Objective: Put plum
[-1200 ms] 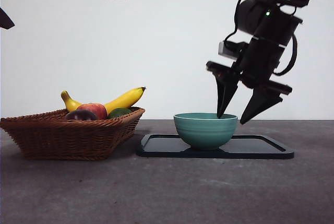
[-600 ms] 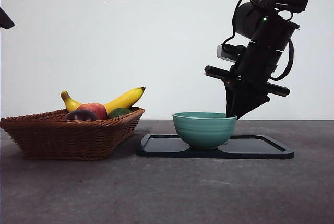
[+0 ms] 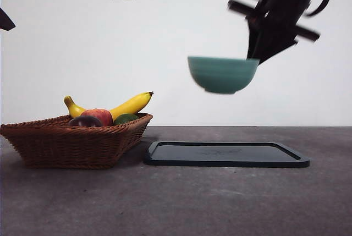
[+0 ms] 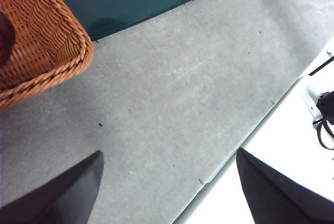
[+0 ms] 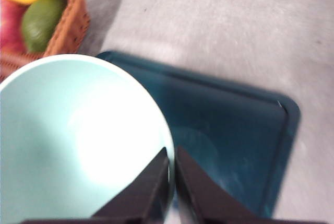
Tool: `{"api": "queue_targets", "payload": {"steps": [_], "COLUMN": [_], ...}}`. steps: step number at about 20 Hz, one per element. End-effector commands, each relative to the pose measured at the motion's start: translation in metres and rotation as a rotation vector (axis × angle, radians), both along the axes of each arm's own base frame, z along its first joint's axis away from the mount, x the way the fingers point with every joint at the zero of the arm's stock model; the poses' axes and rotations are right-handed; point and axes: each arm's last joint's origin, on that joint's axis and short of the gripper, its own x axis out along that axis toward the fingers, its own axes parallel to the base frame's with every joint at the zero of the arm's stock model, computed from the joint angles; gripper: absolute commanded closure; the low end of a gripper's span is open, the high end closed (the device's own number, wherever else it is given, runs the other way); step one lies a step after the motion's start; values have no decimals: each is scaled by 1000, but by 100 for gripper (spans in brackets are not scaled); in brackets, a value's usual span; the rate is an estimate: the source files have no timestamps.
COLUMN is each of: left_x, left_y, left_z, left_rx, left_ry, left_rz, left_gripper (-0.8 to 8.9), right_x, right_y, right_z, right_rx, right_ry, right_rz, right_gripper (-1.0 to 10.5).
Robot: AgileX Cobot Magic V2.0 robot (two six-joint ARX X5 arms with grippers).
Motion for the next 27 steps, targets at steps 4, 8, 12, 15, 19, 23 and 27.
{"api": "queue_targets", "payload": {"steps": [4,8,12,15,19,23,27], "left_x": [1,1,0,0,0,0,0], "left_y": [-1,-1,-1,-1,-1,-1,-1], "left_z": [5,5,5,5,5,5,5], "left_rx": [-6,-5,-5,-4,-4,-4,-5], "left_ry": [-20,-18,-16,-16,-16,-16,-16], "left_rz": [-16,-16,-16,-16,-16,-16,-16], "left_gripper": [412,412,412,412,412,412,412], "right_x": [-50,-87,-104,-109,-115,-119,-118], "right_y": [-5,0,9,18,24,27,33], "right_z": [44,52,23,-13,-54,-83,-98], "right_rx": [-25,-15,-33,-44,-30,-53,-67], "right_ry": [-32,-69,-29,13,55,114,139], "right_rz": [76,142,195,210,206,216,233], "right_gripper": [934,934,934,934,934,934,934]}}
